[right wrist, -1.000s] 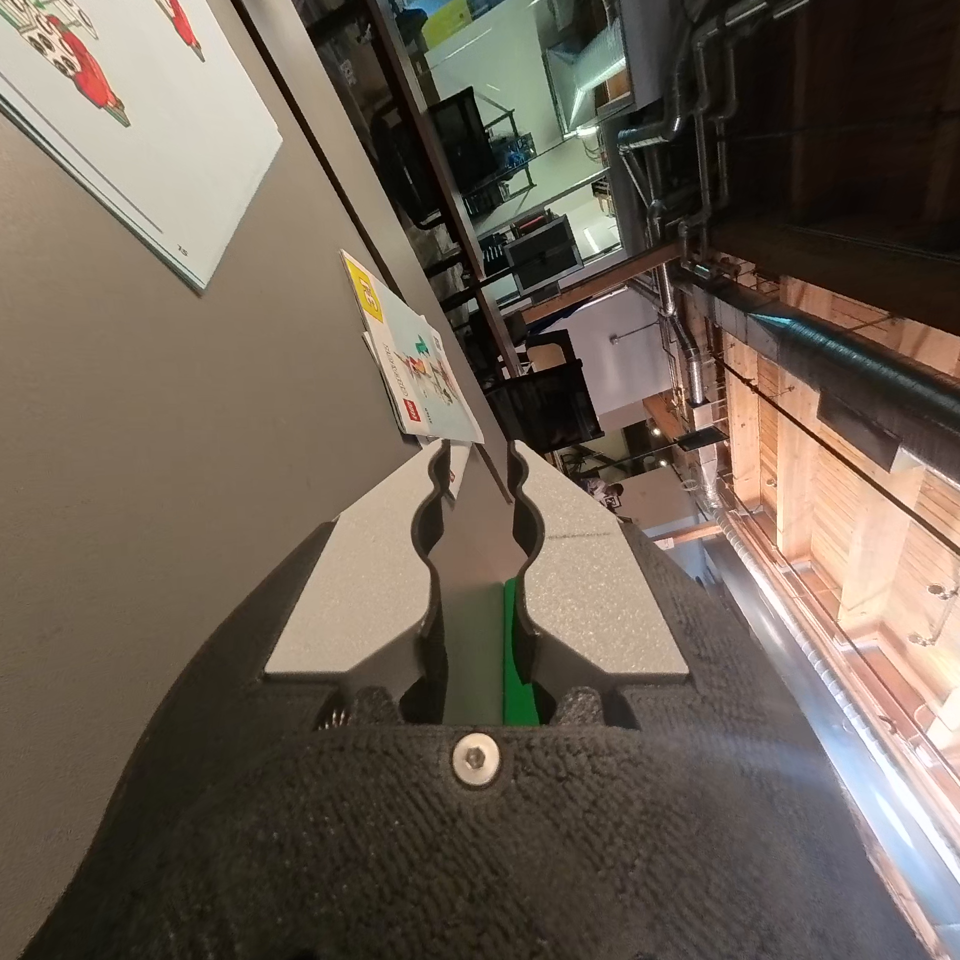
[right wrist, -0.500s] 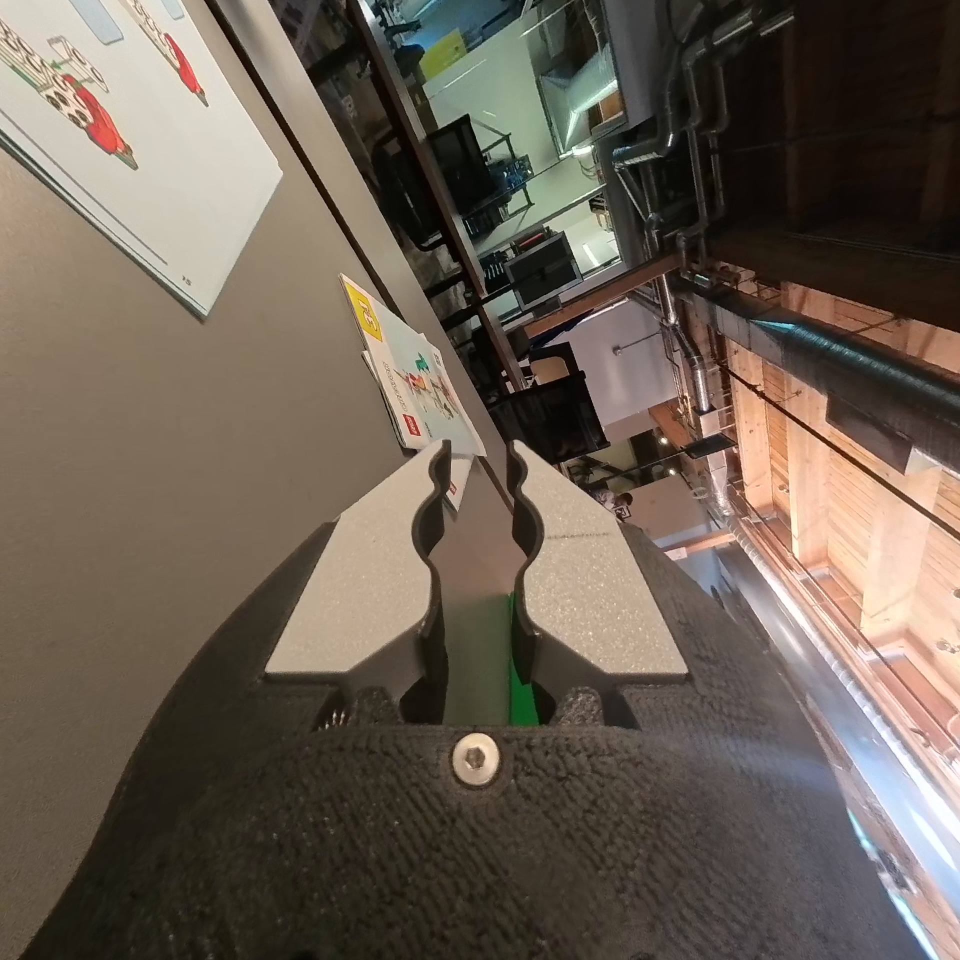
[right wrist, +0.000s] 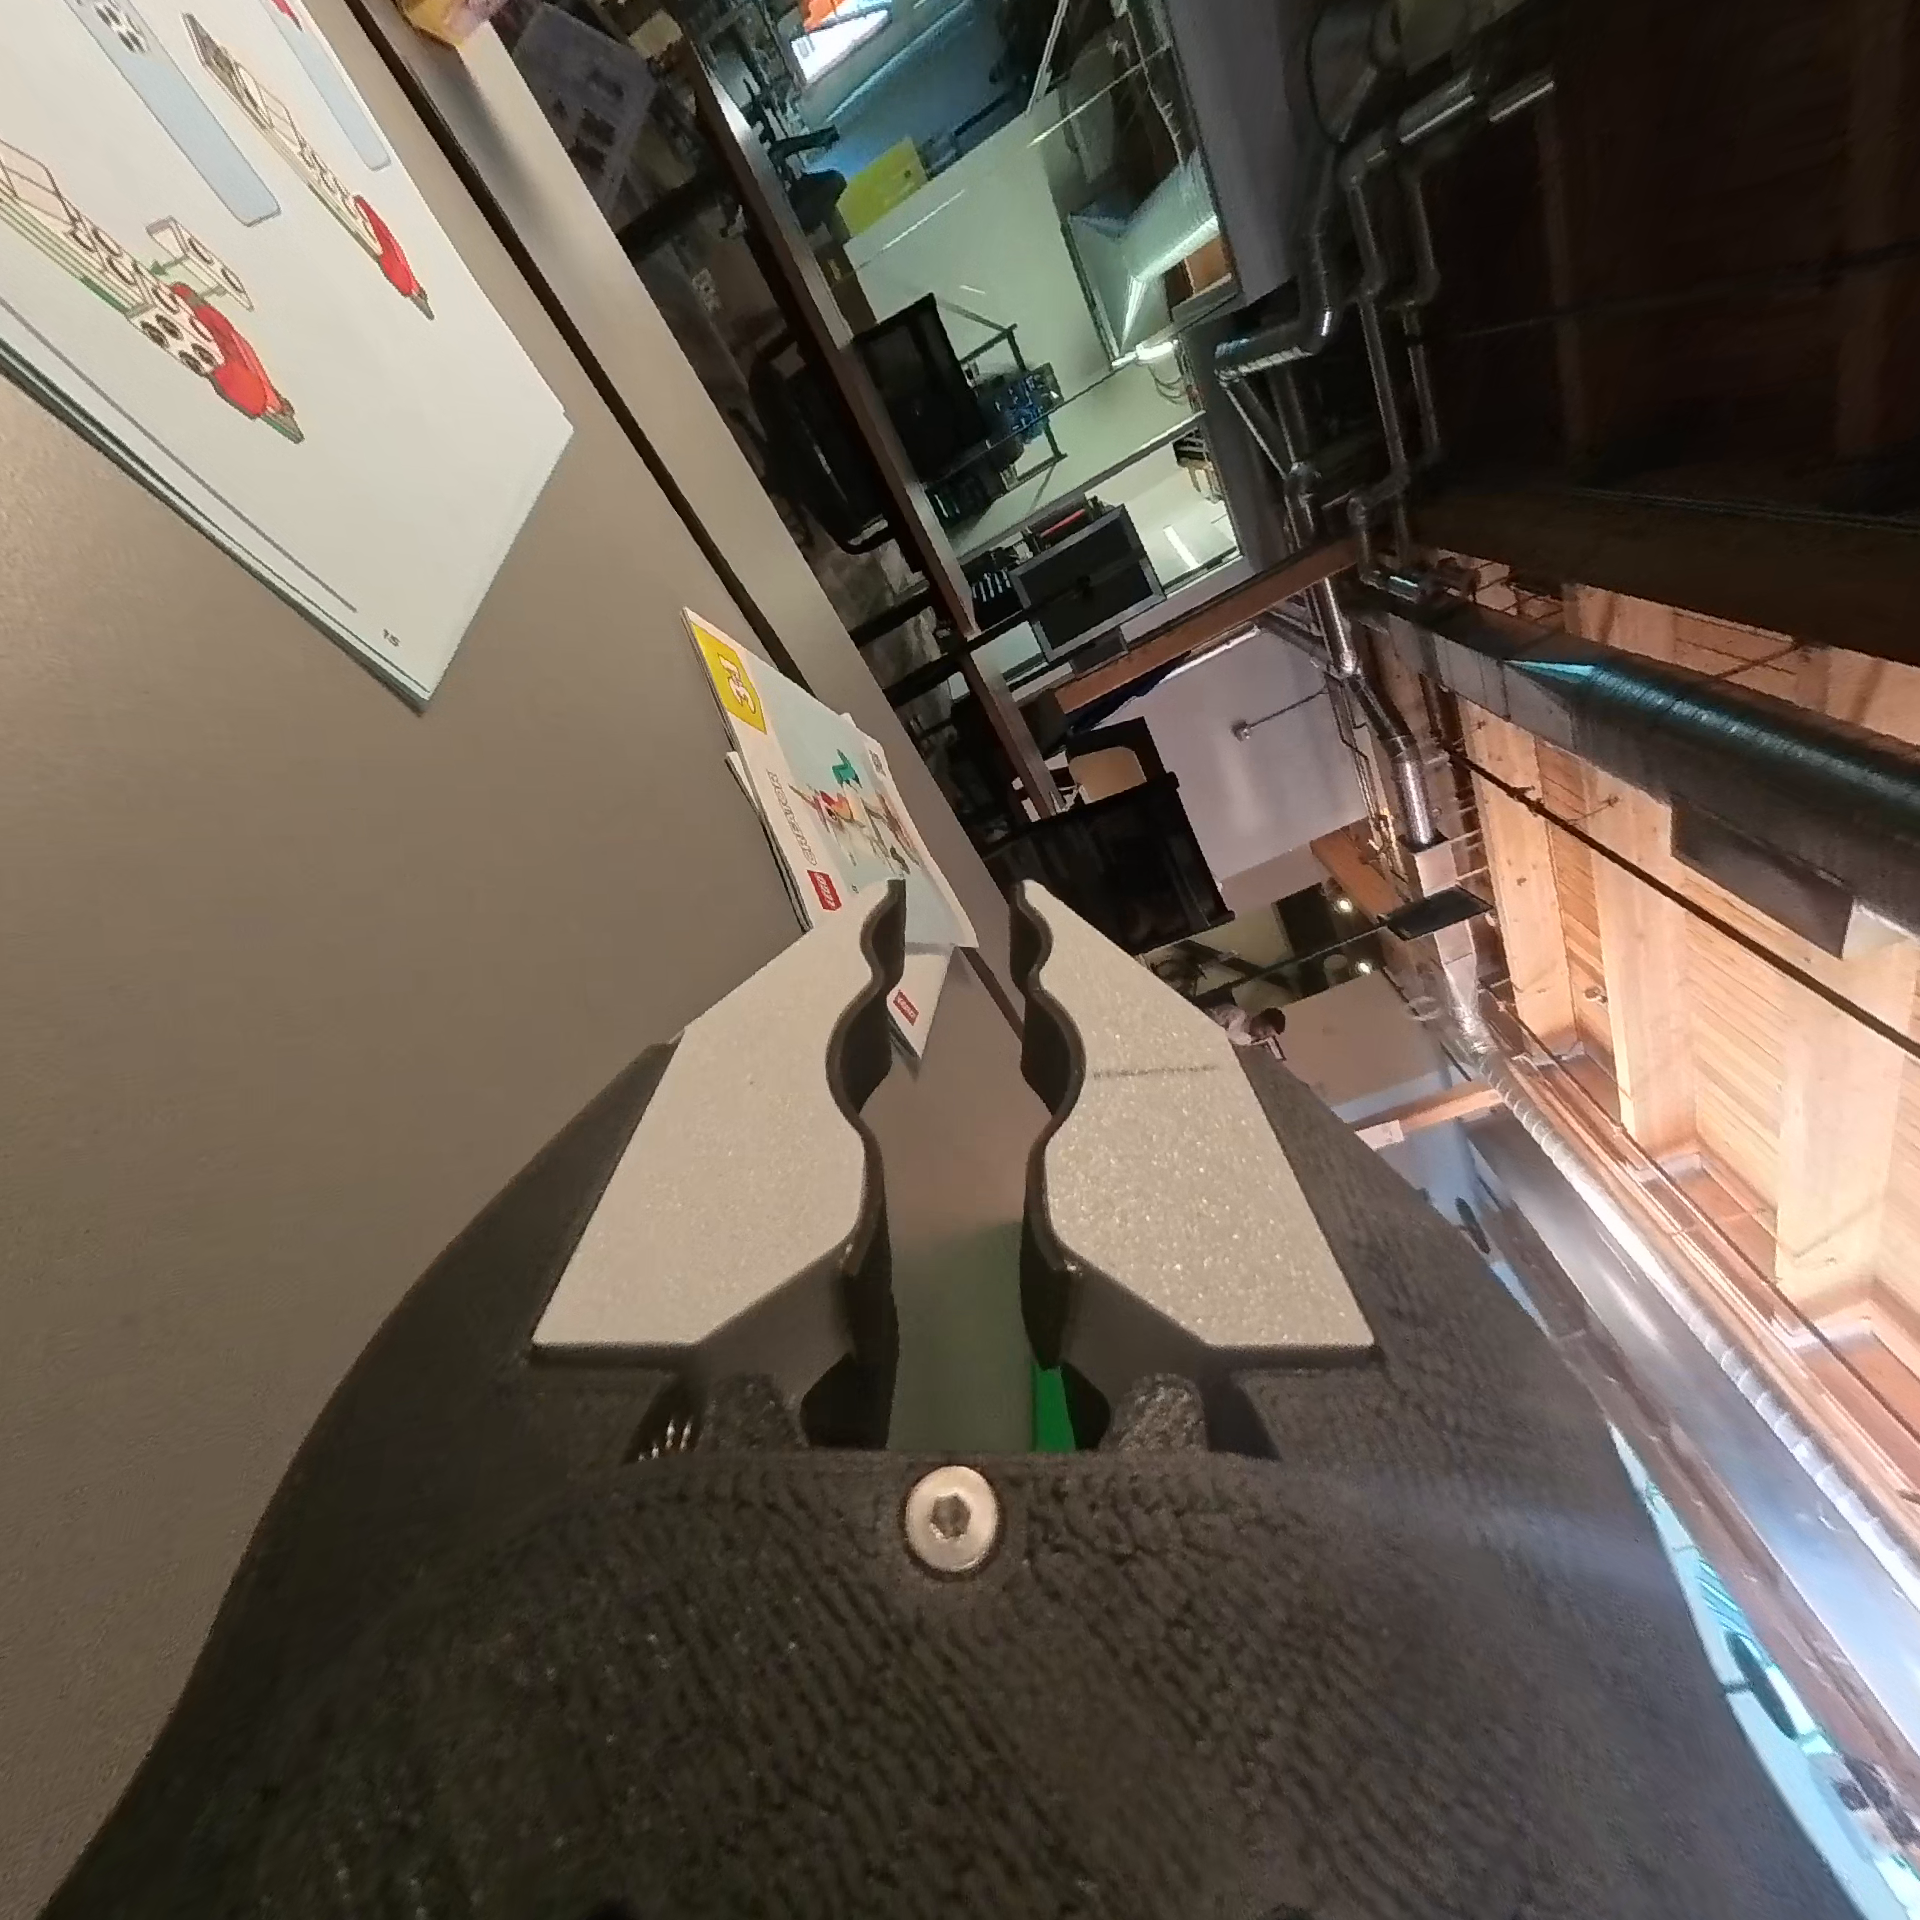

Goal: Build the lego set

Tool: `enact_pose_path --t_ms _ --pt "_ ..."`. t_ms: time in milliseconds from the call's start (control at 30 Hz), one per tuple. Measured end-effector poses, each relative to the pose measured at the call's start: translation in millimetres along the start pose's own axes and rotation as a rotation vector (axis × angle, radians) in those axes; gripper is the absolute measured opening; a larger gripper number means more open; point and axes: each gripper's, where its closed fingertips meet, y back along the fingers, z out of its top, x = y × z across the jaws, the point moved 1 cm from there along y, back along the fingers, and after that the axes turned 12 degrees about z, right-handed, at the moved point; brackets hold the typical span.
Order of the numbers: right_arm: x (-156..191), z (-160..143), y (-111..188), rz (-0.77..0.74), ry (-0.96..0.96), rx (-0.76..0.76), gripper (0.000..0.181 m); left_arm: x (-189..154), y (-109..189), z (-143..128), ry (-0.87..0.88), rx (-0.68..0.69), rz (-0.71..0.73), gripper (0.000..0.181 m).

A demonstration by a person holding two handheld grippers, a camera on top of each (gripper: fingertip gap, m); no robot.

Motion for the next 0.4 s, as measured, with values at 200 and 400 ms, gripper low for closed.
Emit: enact_pose_path --t_ms 200,400 --pt "-1 1 0 -0.002 -0.01 -0.008 0.018 0 0 -1 -0.028 -0.026 -0.014 0.009" --pt "0 2 0 0.002 -0.004 -0.01 0.018 -9 13 -4 -0.065 -0.138 -0.066 0.0"
